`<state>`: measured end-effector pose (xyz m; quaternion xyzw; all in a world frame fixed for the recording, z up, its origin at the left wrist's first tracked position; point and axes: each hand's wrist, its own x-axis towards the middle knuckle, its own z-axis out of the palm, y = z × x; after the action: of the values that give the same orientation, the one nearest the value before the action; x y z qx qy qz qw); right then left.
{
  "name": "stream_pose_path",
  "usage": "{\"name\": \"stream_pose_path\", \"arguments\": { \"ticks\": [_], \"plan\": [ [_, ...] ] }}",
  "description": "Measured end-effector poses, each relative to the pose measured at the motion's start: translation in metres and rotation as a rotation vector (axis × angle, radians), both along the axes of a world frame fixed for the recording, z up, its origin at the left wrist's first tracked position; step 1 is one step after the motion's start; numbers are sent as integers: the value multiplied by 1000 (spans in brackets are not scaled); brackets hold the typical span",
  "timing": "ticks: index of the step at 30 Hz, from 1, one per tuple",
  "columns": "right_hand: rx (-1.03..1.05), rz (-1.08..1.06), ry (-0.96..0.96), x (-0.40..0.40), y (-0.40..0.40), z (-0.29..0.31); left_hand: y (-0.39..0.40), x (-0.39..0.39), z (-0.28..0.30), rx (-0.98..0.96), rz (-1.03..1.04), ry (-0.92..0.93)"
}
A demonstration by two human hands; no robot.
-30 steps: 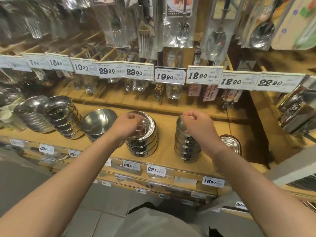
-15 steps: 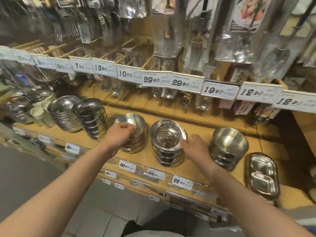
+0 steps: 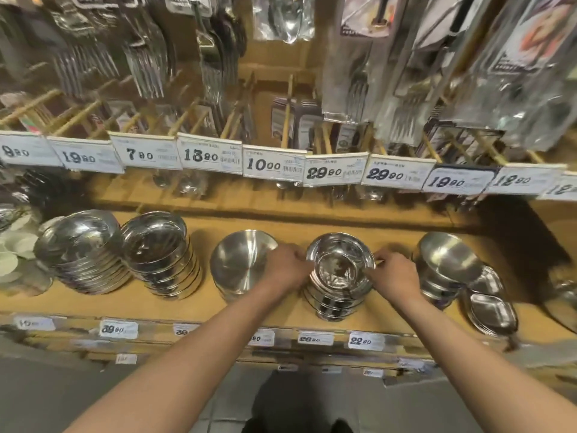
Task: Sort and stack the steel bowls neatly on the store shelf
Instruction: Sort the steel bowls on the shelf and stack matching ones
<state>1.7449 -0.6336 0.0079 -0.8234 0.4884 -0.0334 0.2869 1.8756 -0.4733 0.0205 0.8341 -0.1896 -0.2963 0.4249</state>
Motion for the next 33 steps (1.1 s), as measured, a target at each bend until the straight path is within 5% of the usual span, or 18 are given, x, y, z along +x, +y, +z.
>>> {"name": "stream_pose_path", "arguments": {
  "ticks": [6, 11, 17, 23, 33],
  "plan": [
    [-165, 22, -4, -3, 12, 10, -6, 6, 6, -3, 8, 40],
    [-158, -1, -196, -4, 20, 43, 0, 7, 24, -66, 80, 29],
    [84, 101, -322, -2, 62, 75, 64, 15, 56, -190, 208, 82],
    [567, 216, -500, 56, 148, 106, 177, 46, 101, -288, 383, 40],
    [588, 333, -496, 191, 303, 120, 340, 163, 113, -365, 500, 1]
  ]
}}
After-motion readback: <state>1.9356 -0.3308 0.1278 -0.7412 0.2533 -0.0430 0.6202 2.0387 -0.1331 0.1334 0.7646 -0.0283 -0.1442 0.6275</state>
